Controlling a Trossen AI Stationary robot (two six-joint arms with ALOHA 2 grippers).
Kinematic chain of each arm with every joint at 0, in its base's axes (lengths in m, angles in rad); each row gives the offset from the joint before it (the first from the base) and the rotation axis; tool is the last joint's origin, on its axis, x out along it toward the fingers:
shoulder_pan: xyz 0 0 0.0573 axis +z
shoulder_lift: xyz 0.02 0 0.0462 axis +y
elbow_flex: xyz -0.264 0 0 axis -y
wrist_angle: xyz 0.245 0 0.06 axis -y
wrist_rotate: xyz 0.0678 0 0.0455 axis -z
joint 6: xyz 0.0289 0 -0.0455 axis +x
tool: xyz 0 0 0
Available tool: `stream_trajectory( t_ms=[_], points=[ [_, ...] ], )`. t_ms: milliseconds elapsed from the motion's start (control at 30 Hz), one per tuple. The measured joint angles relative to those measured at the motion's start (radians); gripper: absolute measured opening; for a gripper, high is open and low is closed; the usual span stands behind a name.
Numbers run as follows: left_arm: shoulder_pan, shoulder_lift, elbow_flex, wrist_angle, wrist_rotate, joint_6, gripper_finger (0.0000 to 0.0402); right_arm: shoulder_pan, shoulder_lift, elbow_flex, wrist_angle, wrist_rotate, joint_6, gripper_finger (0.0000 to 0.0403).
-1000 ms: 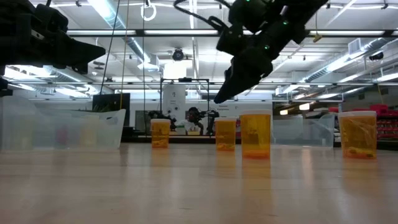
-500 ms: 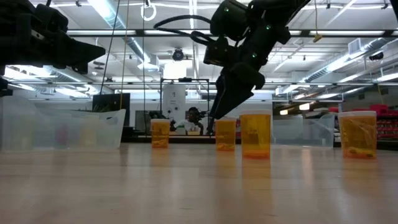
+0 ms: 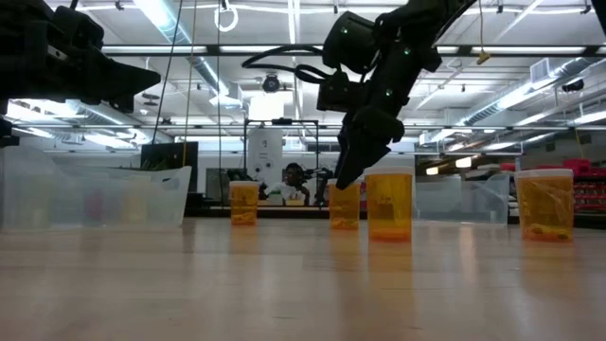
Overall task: Pick and place medicine bottles into bin by pill shape (circle, oval)
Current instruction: Put the large orange pill bottle into the right transparent bin
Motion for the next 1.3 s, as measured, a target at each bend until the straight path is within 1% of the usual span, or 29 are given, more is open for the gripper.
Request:
stream_trajectory(
  t_ms=[133, 267, 467, 567, 733, 867, 1133, 1300],
  points=[
    [0.000, 0.000, 0.000, 0.000, 0.000, 0.000, 0.0032, -0.002, 0.000, -0.012, -0.002, -0.003, 0.012, 0.0306],
    [0.000, 0.000, 0.000, 0.000, 0.000, 0.001, 0.0036, -0.002, 0.000, -0.021, -0.002, -0.003, 0.014, 0.0278],
    [0.000, 0.000, 0.000, 0.000, 0.000, 0.000, 0.0027, -0.002, 0.000, -0.021, 0.000, -0.003, 0.014, 0.0232],
    [0.000, 0.000, 0.000, 0.000, 0.000, 0.001, 0.0024, -0.002, 0.000, -0.021, 0.009, -0.003, 0.012, 0.0220],
    [0.000, 0.000, 0.000, 0.000, 0.000, 0.000, 0.0029, -0.002, -0.002, -0.020, 0.014, -0.003, 0.000, 0.0227],
    [0.000, 0.000, 0.000, 0.000, 0.000, 0.000, 0.0035, -0.002, -0.034, -0.019, 0.008, 0.023, -0.005, 0.0229],
    [0.000, 0.000, 0.000, 0.000, 0.000, 0.001, 0.0027, -0.009, -0.159, -0.018, -0.086, 0.141, -0.005, 0.0228],
    [0.000, 0.000, 0.000, 0.000, 0.000, 0.001, 0.0024, -0.053, -0.237, -0.018, -0.155, 0.227, 0.014, 0.0228]
  ],
)
